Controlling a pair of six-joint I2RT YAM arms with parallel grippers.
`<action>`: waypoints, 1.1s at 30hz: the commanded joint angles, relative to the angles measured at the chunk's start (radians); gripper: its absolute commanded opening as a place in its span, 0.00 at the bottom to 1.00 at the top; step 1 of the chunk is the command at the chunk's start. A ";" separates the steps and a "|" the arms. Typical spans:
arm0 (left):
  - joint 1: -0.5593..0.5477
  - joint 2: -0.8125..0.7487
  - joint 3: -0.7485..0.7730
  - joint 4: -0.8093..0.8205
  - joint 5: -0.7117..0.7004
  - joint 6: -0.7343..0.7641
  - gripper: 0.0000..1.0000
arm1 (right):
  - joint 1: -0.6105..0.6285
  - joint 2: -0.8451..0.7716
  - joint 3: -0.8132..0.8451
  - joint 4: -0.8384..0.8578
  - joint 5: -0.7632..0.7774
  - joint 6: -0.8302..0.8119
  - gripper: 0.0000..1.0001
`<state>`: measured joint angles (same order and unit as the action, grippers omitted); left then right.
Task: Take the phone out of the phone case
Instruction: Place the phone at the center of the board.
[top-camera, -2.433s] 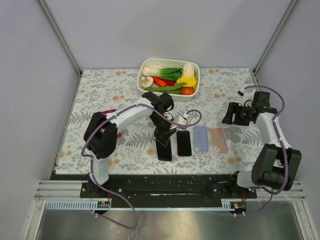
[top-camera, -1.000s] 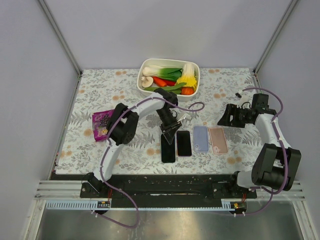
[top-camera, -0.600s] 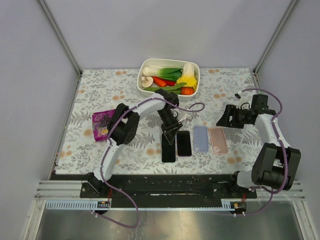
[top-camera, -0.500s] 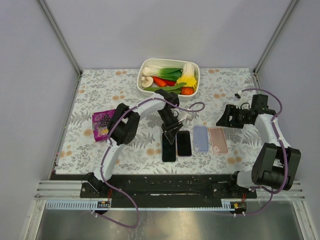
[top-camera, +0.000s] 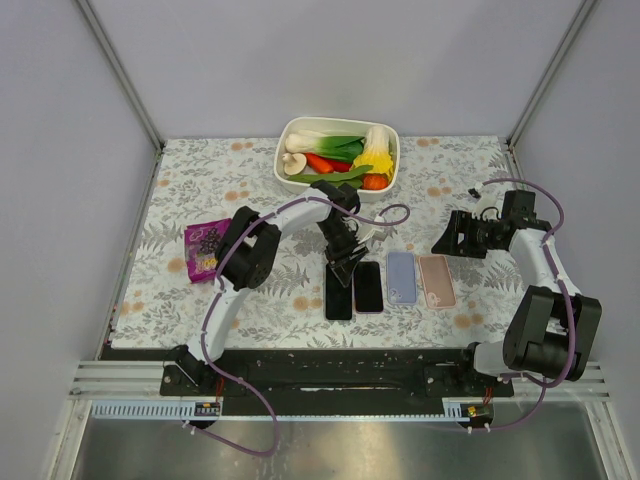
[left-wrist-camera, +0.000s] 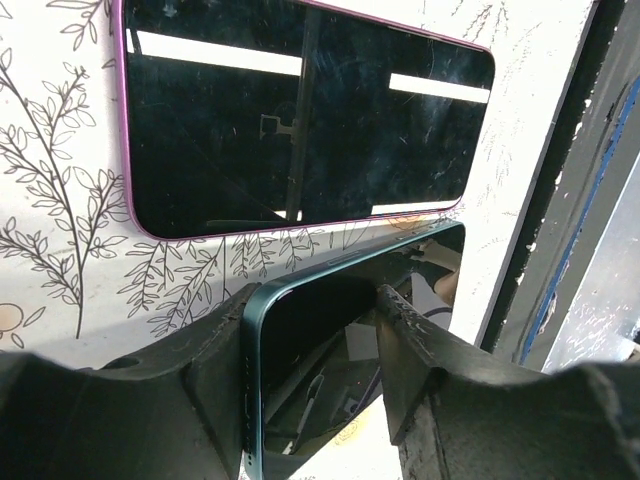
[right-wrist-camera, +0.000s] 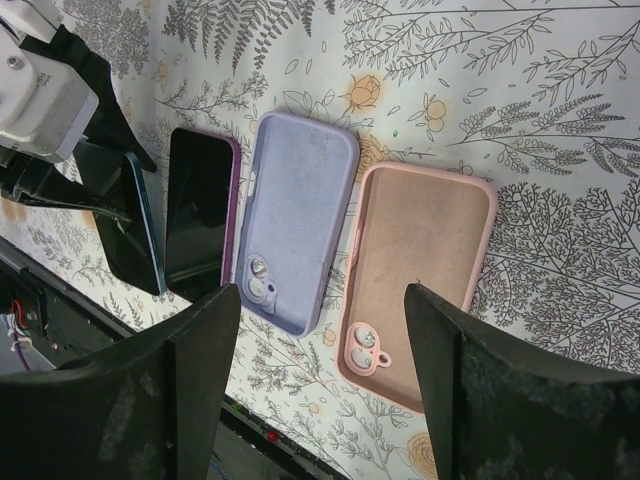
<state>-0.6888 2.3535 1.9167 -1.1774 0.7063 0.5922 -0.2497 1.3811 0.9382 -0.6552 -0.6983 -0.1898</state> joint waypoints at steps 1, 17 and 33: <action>0.006 0.018 -0.013 0.144 -0.165 0.066 0.52 | -0.005 -0.037 -0.004 -0.003 -0.013 -0.017 0.76; 0.005 0.006 -0.028 0.150 -0.171 0.067 0.60 | -0.005 -0.047 -0.006 -0.017 -0.010 -0.023 0.76; 0.005 -0.241 -0.255 0.366 -0.270 -0.011 0.68 | -0.003 -0.117 -0.019 -0.023 0.034 -0.066 0.78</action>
<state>-0.6895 2.1975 1.7214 -0.9344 0.5499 0.5972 -0.2497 1.3041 0.9245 -0.6781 -0.6930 -0.2188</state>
